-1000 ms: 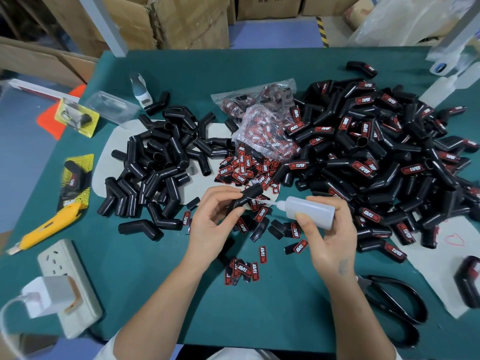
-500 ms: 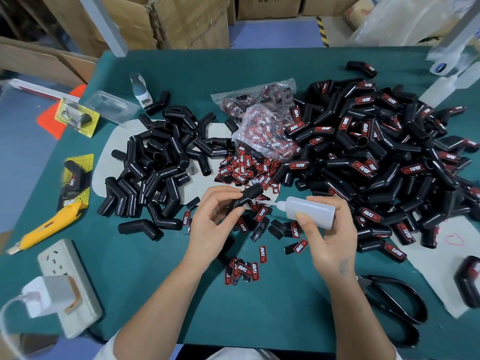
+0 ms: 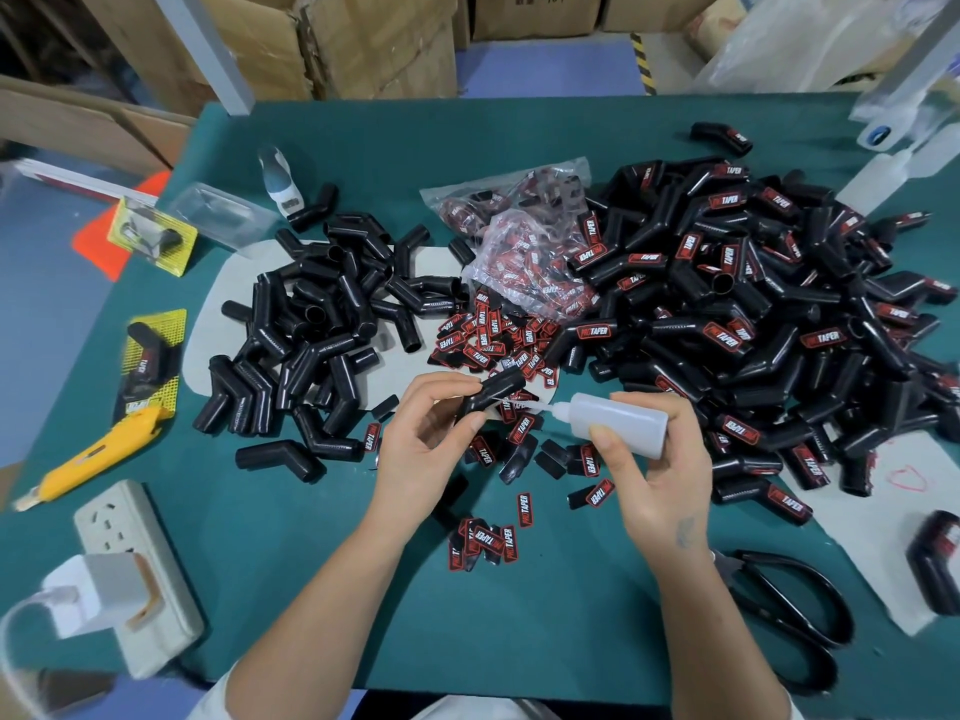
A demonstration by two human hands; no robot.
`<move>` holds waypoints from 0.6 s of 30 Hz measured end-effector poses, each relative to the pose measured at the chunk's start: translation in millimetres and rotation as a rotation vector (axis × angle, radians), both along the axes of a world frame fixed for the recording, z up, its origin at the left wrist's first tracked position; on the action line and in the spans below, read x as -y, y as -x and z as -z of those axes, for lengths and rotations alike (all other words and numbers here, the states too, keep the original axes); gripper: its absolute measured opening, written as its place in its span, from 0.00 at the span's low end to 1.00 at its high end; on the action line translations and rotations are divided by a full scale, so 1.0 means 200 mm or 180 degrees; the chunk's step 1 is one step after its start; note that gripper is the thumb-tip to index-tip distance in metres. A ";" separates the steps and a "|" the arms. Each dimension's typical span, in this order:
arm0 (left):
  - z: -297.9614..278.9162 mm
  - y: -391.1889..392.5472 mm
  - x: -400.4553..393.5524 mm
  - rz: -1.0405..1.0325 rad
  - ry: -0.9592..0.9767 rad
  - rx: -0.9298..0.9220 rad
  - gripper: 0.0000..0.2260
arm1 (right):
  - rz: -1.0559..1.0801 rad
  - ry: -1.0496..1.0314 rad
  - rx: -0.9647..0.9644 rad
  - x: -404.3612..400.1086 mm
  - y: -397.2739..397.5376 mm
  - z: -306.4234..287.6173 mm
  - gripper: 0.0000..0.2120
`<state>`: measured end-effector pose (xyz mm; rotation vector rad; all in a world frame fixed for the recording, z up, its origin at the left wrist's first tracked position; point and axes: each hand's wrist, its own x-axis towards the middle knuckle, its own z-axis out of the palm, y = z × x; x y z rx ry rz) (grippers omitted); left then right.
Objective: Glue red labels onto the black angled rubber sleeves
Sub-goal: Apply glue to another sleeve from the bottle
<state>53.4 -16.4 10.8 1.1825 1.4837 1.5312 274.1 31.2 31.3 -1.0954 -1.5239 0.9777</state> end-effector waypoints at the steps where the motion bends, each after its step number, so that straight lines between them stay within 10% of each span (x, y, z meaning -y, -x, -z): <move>1: 0.00 0.00 0.00 0.0001 0.0005 0.0014 0.14 | 0.0005 0.0003 -0.0009 0.00 0.00 0.00 0.13; 18: -0.01 -0.01 0.00 0.0006 0.0060 0.0134 0.10 | 0.0014 -0.0026 0.0010 0.00 0.00 0.01 0.13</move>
